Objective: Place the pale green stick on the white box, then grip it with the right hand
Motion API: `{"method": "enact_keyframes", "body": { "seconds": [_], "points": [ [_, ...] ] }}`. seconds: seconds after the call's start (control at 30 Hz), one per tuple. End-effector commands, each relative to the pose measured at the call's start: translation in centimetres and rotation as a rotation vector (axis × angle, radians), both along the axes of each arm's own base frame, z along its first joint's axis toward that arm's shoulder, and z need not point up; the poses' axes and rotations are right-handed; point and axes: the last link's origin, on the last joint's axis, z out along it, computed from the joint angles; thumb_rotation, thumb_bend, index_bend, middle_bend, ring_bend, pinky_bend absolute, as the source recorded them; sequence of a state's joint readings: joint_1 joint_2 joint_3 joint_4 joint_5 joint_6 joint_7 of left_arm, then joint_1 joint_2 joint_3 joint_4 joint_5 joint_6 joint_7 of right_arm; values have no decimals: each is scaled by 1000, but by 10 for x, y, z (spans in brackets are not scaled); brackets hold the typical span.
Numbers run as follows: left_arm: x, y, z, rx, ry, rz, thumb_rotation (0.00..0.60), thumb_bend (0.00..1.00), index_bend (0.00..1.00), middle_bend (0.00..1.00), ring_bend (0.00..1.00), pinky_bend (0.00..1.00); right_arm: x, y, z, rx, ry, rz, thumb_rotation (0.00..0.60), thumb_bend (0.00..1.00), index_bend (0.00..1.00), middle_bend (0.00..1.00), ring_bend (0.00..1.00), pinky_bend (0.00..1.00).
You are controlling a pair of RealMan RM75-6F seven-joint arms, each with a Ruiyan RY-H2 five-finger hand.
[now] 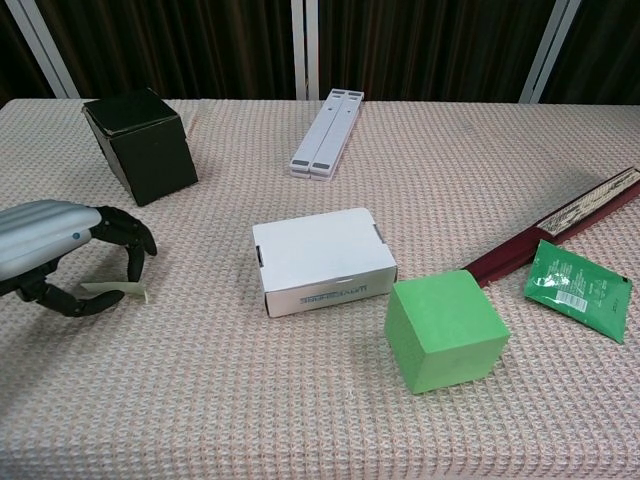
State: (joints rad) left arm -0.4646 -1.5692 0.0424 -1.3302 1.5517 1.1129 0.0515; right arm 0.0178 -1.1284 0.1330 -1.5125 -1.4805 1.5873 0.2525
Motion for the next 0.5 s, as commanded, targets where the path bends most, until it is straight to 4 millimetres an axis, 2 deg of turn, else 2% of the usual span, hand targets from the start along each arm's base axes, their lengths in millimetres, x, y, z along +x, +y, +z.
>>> {"method": "enact_keyframes", "body": {
  "seconds": [0.03, 0.5],
  "points": [
    [1, 1, 0, 0, -3, -2, 600, 365, 504, 292, 193, 254, 0, 0, 0, 2, 0, -1, 330, 285, 0, 0, 0, 0],
    [0, 2, -3, -13, 3, 4, 600, 394, 556, 292, 193, 254, -3, -2, -2, 8, 1, -14, 331, 285, 0, 0, 0, 0]
  ]
}}
